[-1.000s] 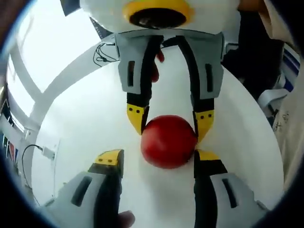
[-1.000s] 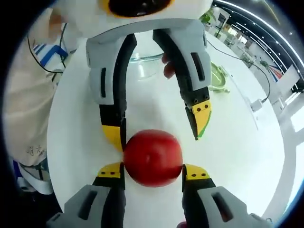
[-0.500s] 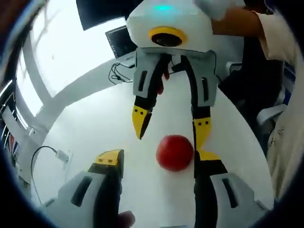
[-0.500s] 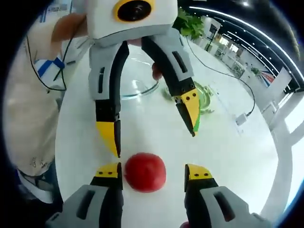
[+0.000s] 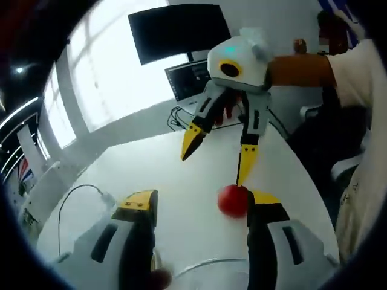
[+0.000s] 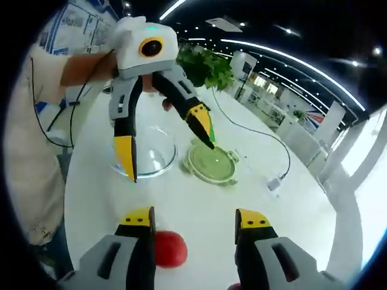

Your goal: Open container latches remove lid place lid upside down on tabletop take tomato from container place on tabletop

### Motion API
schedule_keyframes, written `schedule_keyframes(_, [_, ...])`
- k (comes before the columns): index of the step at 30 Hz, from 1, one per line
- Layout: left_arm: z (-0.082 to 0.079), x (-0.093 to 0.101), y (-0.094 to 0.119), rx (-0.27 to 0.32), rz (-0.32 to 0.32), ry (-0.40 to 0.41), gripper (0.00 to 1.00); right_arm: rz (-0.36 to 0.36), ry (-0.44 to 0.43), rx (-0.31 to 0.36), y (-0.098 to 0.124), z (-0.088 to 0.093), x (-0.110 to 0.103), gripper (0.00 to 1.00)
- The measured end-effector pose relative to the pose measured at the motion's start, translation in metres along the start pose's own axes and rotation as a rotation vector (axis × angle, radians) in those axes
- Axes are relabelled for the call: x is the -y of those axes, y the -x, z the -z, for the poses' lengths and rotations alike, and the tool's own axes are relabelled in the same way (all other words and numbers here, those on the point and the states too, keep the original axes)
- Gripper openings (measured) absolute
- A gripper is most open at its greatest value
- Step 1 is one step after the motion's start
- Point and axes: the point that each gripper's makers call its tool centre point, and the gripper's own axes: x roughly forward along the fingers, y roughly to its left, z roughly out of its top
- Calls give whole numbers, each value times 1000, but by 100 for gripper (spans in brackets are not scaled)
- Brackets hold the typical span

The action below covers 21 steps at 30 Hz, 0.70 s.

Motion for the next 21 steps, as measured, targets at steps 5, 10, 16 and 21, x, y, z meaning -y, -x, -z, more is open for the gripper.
schedule_keyframes(5, [-4,-22,47,55,-130,-4,51,113,-12,114,12,-25,18,47])
schedule_keyframes(10, [-1,-40,92,84,-199,11,51,167,-12,162,23,-35,27,47])
schedule_keyframes(16, [-4,-54,152,141,-370,29,51,281,-96,269,45,-43,45,47])
schedule_keyframes(21, [11,-65,199,157,-480,40,51,336,-143,302,59,-34,55,47])
